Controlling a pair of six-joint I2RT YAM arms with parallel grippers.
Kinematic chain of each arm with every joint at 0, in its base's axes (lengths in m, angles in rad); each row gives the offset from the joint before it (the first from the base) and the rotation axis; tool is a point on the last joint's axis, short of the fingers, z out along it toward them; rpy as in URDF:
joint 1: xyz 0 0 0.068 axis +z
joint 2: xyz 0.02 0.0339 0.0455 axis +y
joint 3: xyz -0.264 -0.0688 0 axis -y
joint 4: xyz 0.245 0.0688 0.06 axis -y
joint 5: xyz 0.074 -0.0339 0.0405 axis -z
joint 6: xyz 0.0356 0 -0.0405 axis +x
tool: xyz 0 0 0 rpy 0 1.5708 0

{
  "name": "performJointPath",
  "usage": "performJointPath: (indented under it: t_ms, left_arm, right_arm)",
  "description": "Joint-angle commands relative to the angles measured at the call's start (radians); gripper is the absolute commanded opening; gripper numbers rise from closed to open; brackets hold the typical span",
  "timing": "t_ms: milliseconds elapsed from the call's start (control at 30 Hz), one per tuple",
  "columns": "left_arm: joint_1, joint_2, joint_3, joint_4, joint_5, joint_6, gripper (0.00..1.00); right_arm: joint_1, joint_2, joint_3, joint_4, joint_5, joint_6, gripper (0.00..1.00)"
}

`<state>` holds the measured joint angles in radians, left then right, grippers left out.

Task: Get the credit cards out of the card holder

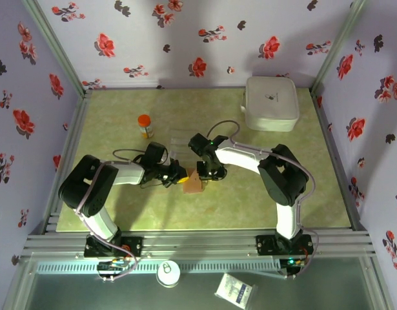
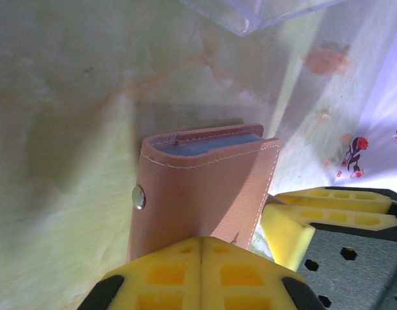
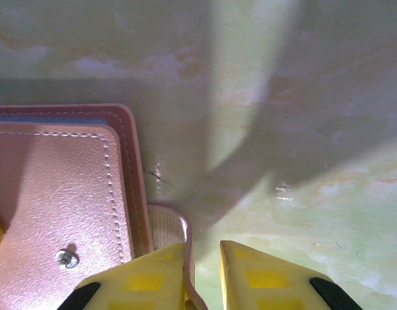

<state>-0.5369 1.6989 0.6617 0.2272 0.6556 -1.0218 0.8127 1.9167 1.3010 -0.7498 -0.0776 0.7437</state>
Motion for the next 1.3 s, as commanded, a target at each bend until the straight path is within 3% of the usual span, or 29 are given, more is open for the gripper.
performJointPath:
  t_ms: [0,500,900,1267]
  left_arm:
    - [-0.007,0.007,0.015,-0.058,-0.020,0.011,0.00]
    - [0.007,-0.089,0.055,-0.060,-0.020,0.000,0.00]
    - [0.168,-0.208,0.124,-0.226,-0.068,0.142,0.07]
    - [0.235,-0.214,0.160,-0.215,-0.088,0.134,0.07]
  right_arm:
    - [-0.010,-0.025,-0.026,0.054,-0.030,0.011,0.21]
    - [-0.016,-0.050,-0.057,0.084,-0.024,0.004,0.14]
    - [-0.036,-0.115,-0.049,0.014,0.022,-0.047,0.14]
    - [-0.078,-0.210,-0.059,-0.052,0.050,-0.109,0.14]
